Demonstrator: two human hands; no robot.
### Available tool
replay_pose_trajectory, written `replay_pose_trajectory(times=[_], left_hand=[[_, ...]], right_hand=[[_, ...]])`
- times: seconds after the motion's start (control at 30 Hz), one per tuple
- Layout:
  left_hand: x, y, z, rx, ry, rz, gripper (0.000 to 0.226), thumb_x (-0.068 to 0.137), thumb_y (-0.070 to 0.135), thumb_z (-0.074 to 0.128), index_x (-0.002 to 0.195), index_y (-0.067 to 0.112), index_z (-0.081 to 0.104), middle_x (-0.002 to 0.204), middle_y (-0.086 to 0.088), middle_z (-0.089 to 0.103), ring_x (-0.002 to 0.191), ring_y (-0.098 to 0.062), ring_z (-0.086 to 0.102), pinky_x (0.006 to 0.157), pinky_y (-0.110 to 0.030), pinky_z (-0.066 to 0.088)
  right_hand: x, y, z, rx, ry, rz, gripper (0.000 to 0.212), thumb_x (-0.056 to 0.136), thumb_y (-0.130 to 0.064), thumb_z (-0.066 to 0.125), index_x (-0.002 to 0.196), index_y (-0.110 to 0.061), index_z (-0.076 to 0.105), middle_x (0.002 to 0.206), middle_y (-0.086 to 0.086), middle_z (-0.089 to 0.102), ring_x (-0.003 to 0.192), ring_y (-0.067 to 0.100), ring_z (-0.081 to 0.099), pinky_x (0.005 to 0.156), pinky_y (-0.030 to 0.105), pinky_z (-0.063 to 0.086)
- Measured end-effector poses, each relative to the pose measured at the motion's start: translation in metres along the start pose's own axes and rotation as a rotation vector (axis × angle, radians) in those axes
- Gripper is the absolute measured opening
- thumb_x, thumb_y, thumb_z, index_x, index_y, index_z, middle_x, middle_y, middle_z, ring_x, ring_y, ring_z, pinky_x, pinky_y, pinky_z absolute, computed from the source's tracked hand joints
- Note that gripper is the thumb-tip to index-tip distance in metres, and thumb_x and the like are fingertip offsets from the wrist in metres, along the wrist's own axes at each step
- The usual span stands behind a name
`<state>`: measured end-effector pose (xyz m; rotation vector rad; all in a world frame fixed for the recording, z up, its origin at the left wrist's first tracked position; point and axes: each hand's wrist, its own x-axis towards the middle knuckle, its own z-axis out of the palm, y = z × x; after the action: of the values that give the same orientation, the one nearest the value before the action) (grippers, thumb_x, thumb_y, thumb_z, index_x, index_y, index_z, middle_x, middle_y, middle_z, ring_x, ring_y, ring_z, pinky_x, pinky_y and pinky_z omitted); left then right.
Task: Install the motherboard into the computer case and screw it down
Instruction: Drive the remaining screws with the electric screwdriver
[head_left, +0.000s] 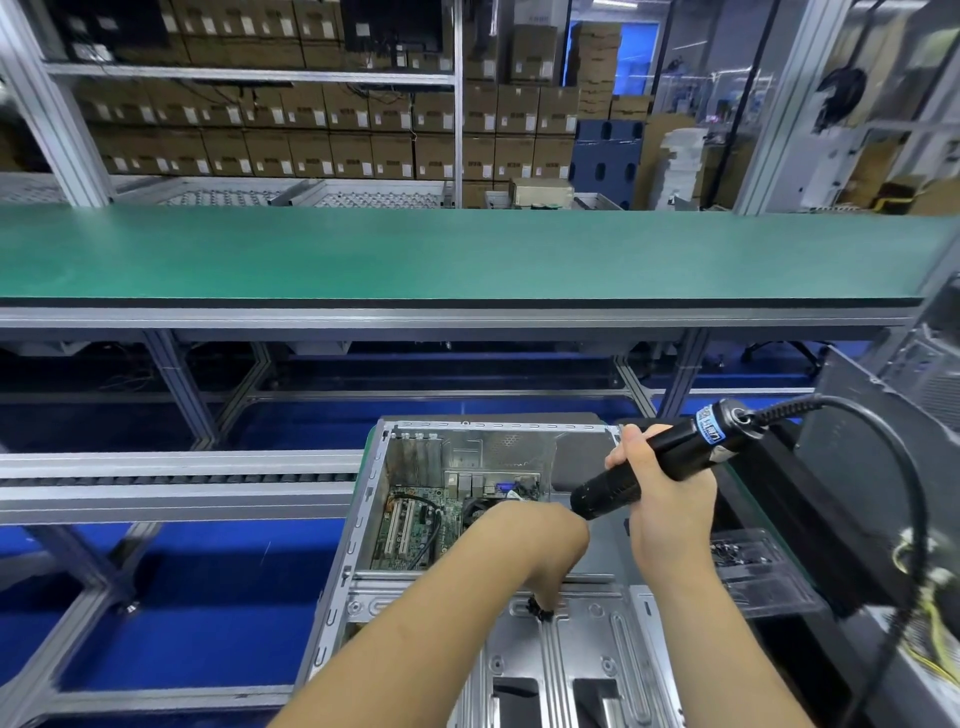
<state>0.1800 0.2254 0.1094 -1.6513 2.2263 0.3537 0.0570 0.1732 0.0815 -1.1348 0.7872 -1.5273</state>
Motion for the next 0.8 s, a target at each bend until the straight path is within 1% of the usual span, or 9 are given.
replay_pose_trajectory(times=[0.07,0.23,0.33,0.4,0.53,0.6,0.67,0.73,0.8], left_hand=[[0.000,0.001,0.000,0.021,-0.011,0.006,0.018,0.080,0.019,0.077,0.079,0.009,0.063,0.071,-0.002,0.055,0.073,-0.028,0.061,0.060,-0.037,0.056],[0.003,0.002,0.000,0.040,-0.026,0.010,0.020,0.080,0.023,0.078,0.082,0.007,0.066,0.071,-0.002,0.055,0.071,-0.027,0.061,0.059,-0.036,0.055],[0.005,0.002,0.000,0.064,-0.032,0.022,0.024,0.080,0.024,0.079,0.075,0.009,0.061,0.068,-0.002,0.053,0.070,-0.027,0.060,0.061,-0.037,0.057],[0.006,0.001,0.000,0.075,-0.023,0.019,0.027,0.079,0.024,0.079,0.072,0.010,0.058,0.068,-0.002,0.053,0.070,-0.027,0.061,0.058,-0.037,0.055],[0.009,-0.002,0.003,0.056,0.004,0.003,0.031,0.079,0.018,0.078,0.069,0.011,0.049,0.071,-0.003,0.050,0.070,-0.028,0.059,0.059,-0.038,0.055],[0.009,-0.008,0.004,-0.009,0.004,0.008,0.021,0.081,0.017,0.075,0.074,0.007,0.058,0.073,-0.004,0.055,0.071,-0.028,0.060,0.062,-0.038,0.056],[0.006,-0.014,0.003,-0.094,-0.018,0.026,0.013,0.081,0.018,0.073,0.082,0.006,0.069,0.081,-0.005,0.065,0.075,-0.027,0.063,0.065,-0.038,0.056],[0.004,-0.018,0.001,-0.149,-0.056,0.027,0.010,0.082,0.019,0.073,0.088,0.011,0.072,0.096,-0.005,0.070,0.076,-0.022,0.063,0.064,-0.035,0.056],[0.003,-0.020,0.001,-0.171,-0.065,0.030,0.008,0.083,0.021,0.074,0.086,0.014,0.072,0.104,0.001,0.070,0.070,-0.017,0.058,0.062,-0.032,0.052]], right_hand=[[0.000,0.000,0.000,0.002,0.001,-0.001,0.017,0.090,-0.017,0.075,0.079,-0.027,0.069,0.071,0.004,0.067,0.078,0.025,0.063,0.099,0.064,0.047],[-0.001,0.001,-0.001,-0.003,-0.003,0.012,0.021,0.091,-0.016,0.075,0.078,-0.032,0.070,0.070,0.001,0.067,0.079,0.024,0.062,0.100,0.067,0.047],[0.000,0.001,-0.001,0.021,-0.005,0.015,0.010,0.081,-0.029,0.078,0.080,-0.029,0.068,0.071,0.002,0.067,0.078,0.024,0.063,0.100,0.067,0.047],[0.000,0.001,-0.001,0.026,-0.004,0.014,0.010,0.077,-0.033,0.078,0.080,-0.030,0.069,0.071,0.002,0.067,0.077,0.023,0.063,0.099,0.066,0.047],[0.001,0.003,-0.001,0.017,-0.018,0.005,0.012,0.085,-0.024,0.078,0.081,-0.028,0.068,0.071,0.002,0.067,0.079,0.025,0.062,0.101,0.069,0.045],[0.001,0.003,-0.001,0.011,-0.014,0.008,0.011,0.080,-0.031,0.080,0.077,-0.030,0.069,0.072,0.003,0.066,0.081,0.028,0.061,0.102,0.069,0.045],[0.002,0.002,-0.001,0.014,-0.007,0.004,0.013,0.076,-0.036,0.079,0.076,-0.029,0.069,0.072,0.004,0.066,0.081,0.029,0.060,0.102,0.067,0.046],[0.002,0.004,-0.001,0.008,-0.007,0.002,0.013,0.087,-0.025,0.077,0.078,-0.028,0.068,0.071,0.003,0.066,0.081,0.029,0.061,0.102,0.066,0.046],[0.002,0.006,0.000,0.000,-0.004,0.004,0.018,0.092,-0.015,0.073,0.080,-0.026,0.067,0.070,0.002,0.067,0.080,0.028,0.061,0.101,0.065,0.046]])
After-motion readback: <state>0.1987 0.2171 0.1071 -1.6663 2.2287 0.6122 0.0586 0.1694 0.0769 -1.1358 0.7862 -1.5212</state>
